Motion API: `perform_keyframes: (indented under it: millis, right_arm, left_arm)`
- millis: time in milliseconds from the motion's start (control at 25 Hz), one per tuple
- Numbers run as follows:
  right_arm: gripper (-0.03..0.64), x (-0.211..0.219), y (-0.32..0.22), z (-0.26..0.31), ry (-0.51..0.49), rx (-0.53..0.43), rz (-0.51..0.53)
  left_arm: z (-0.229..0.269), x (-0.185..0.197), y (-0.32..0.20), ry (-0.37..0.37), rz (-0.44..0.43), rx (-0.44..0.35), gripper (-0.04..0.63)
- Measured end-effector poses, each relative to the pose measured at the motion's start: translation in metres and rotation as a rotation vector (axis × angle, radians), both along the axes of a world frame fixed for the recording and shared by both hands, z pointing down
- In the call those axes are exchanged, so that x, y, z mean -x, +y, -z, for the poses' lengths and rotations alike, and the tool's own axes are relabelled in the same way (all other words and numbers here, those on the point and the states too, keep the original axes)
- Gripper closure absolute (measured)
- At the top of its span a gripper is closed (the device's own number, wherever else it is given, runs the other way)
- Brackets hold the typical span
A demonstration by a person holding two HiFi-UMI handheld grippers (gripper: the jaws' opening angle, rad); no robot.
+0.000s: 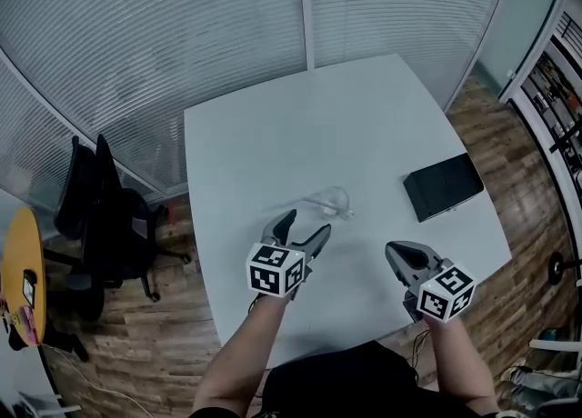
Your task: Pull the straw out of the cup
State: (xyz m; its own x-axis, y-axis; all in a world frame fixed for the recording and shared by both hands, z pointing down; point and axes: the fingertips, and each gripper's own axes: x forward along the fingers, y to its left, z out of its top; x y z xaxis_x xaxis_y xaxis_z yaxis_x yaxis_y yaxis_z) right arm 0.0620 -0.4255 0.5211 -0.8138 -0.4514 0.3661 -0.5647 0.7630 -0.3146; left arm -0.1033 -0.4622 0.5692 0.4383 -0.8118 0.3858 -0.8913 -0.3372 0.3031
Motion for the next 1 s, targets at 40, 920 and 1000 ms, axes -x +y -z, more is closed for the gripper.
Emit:
perform_keyframes:
  millis: [40, 920, 1000]
  right_arm:
    - [0.611, -0.001, -0.004, -0.003, 0.0, 0.006, 0.001]
    - [0.611, -0.021, -0.042, -0.041, 0.009, 0.086, -0.004]
    - [0.611, -0.019, -0.042, -0.04, 0.006, 0.083, -0.001]
  left_arm:
    - [-0.005, -0.001, -0.005, 0.0, 0.001, 0.009, 0.235]
    - [-0.082, -0.012, -0.064, -0.057, -0.026, 0.127, 0.437]
    - [-0.081, -0.012, -0.065, -0.072, -0.031, 0.126, 0.467]
